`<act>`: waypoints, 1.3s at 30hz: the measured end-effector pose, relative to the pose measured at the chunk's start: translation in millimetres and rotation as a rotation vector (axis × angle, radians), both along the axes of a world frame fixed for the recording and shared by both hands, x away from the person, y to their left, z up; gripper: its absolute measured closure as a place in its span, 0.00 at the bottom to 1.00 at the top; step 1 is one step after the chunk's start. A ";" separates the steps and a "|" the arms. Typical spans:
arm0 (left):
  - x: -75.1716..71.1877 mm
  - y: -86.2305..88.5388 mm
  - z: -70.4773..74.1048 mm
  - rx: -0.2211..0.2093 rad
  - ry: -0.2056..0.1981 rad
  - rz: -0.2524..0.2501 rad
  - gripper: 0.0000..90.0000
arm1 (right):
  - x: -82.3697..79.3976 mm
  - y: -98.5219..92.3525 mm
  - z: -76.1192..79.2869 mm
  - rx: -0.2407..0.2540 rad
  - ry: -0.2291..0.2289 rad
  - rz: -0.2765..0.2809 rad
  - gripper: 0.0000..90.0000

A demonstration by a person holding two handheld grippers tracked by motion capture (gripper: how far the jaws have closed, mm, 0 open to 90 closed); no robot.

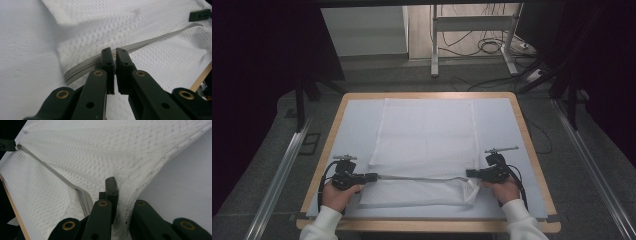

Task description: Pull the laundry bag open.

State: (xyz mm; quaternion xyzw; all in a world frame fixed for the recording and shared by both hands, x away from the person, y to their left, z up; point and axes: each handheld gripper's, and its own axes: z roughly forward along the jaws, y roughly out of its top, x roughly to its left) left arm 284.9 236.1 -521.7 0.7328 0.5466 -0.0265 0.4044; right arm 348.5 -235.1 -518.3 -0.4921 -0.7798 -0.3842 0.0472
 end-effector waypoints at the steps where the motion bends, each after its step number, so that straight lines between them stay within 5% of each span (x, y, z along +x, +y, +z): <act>1: -0.4 0.7 -0.1 0.004 -0.002 0.003 0.96 | 0.0 0.0 0.0 -0.001 0.000 -0.001 0.98; 22: -5.4 28.3 -6.3 0.027 0.007 0.071 0.96 | 1.5 -2.1 -2.1 -0.011 0.002 -0.002 0.98; 39: -6.8 28.8 -9.5 0.053 -0.008 0.081 0.96 | 1.3 -1.9 -2.4 -0.009 -0.001 -0.002 0.98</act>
